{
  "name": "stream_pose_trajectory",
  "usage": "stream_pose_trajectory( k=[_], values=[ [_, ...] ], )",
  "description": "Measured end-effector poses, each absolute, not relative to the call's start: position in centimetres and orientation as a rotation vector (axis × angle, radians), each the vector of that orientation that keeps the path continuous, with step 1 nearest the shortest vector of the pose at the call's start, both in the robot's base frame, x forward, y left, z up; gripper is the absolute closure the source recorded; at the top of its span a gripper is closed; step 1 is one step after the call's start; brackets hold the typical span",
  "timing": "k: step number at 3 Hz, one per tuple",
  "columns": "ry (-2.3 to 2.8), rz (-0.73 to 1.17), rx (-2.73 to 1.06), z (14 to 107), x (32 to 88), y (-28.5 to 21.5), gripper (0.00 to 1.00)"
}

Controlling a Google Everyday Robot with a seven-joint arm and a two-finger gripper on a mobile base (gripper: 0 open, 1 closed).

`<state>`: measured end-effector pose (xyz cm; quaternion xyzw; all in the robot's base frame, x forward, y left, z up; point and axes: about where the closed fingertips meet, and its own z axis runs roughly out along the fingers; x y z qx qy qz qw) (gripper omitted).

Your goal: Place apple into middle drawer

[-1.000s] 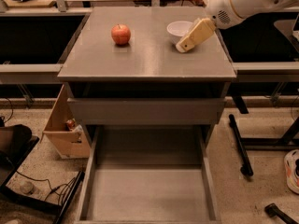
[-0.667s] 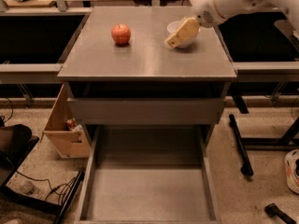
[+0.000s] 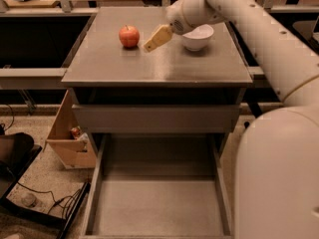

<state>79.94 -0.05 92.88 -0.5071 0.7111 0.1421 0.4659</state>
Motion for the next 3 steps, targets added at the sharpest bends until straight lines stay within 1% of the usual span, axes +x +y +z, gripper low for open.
stream_pose_trajectory(
  k=[1,3],
  values=[
    [1.763,0.38,-1.255,90.4,83.4,4.5,0.0],
    [1.749,0.405,-1.224,89.3,86.9,8.6,0.0]
  ],
)
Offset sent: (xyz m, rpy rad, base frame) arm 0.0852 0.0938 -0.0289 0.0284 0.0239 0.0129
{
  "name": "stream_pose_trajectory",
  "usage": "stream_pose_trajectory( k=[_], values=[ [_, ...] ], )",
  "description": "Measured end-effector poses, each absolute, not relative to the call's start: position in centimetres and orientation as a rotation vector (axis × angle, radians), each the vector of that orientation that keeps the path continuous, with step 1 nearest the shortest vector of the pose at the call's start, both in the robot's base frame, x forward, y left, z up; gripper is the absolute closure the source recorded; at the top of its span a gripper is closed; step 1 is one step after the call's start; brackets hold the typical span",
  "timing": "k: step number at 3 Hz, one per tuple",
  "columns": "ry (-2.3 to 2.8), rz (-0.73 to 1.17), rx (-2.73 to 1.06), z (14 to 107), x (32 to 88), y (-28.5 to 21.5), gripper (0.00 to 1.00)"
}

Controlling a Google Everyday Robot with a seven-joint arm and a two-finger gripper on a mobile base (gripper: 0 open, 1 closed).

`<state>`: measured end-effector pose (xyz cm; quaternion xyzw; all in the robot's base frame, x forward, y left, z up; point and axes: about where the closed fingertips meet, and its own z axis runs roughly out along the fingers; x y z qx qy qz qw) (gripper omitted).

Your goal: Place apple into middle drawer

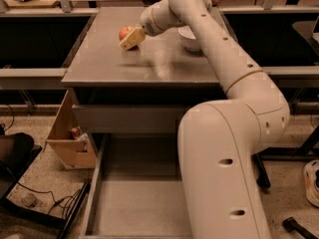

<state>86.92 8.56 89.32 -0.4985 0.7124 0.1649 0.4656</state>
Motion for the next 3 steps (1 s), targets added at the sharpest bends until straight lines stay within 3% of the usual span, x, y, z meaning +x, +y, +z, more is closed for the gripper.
stream_pose_trajectory(
  k=[3],
  values=[
    [1.821,0.504,-1.163,87.0,88.8,12.0,0.0]
  ],
)
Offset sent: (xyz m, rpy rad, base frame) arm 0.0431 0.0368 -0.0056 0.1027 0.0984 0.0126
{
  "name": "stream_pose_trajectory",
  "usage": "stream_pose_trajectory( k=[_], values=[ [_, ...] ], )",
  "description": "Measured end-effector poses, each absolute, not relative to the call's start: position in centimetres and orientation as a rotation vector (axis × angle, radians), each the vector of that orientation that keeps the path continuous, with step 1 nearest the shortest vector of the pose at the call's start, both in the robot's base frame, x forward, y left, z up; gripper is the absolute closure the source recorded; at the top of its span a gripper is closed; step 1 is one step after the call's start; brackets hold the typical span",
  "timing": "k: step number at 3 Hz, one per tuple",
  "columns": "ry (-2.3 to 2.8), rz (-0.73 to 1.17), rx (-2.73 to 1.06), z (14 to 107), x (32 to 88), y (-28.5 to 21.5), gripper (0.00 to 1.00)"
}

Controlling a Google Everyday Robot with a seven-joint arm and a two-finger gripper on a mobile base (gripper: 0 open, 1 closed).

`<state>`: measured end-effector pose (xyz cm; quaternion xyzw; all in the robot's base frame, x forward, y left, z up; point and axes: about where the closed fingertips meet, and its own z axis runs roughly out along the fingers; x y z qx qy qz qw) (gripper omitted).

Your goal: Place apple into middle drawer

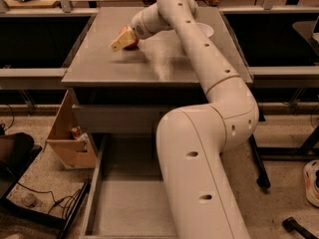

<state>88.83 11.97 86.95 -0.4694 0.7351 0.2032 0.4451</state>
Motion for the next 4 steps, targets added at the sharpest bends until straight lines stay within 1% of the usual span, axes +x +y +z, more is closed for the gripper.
stream_pose_trajectory(
  k=[1,4],
  values=[
    [1.864,0.509,-1.131,86.06,89.36,12.31,0.18],
    [1.867,0.511,-1.128,86.02,89.38,12.35,0.88]
  ],
)
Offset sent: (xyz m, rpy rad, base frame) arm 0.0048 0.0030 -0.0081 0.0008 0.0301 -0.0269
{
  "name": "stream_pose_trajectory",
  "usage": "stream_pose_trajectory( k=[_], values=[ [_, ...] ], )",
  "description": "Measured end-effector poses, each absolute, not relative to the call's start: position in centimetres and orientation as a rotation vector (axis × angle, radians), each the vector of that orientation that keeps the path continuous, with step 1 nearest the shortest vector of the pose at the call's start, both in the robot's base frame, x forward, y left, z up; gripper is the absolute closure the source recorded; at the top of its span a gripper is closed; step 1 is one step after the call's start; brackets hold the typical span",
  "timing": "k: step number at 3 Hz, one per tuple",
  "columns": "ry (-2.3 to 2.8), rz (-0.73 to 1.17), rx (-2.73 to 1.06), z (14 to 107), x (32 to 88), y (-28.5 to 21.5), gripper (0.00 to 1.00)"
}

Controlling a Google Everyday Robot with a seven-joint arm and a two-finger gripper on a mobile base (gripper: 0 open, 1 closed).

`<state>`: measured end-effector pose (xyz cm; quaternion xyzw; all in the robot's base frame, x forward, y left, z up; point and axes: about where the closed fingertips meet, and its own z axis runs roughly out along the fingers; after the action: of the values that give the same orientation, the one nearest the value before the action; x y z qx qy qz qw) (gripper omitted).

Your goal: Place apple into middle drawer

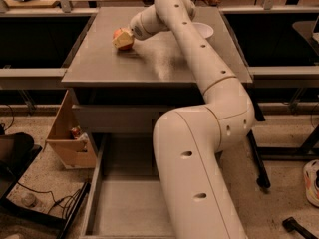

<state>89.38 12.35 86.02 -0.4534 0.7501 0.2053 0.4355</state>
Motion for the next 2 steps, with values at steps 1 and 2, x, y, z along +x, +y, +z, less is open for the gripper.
stream_pose_trajectory(
  k=[1,2],
  values=[
    [1.865,0.51,-1.131,86.1,89.3,12.4,1.0],
    [1.878,0.495,-1.133,88.8,87.0,10.5,1.0]
  ],
)
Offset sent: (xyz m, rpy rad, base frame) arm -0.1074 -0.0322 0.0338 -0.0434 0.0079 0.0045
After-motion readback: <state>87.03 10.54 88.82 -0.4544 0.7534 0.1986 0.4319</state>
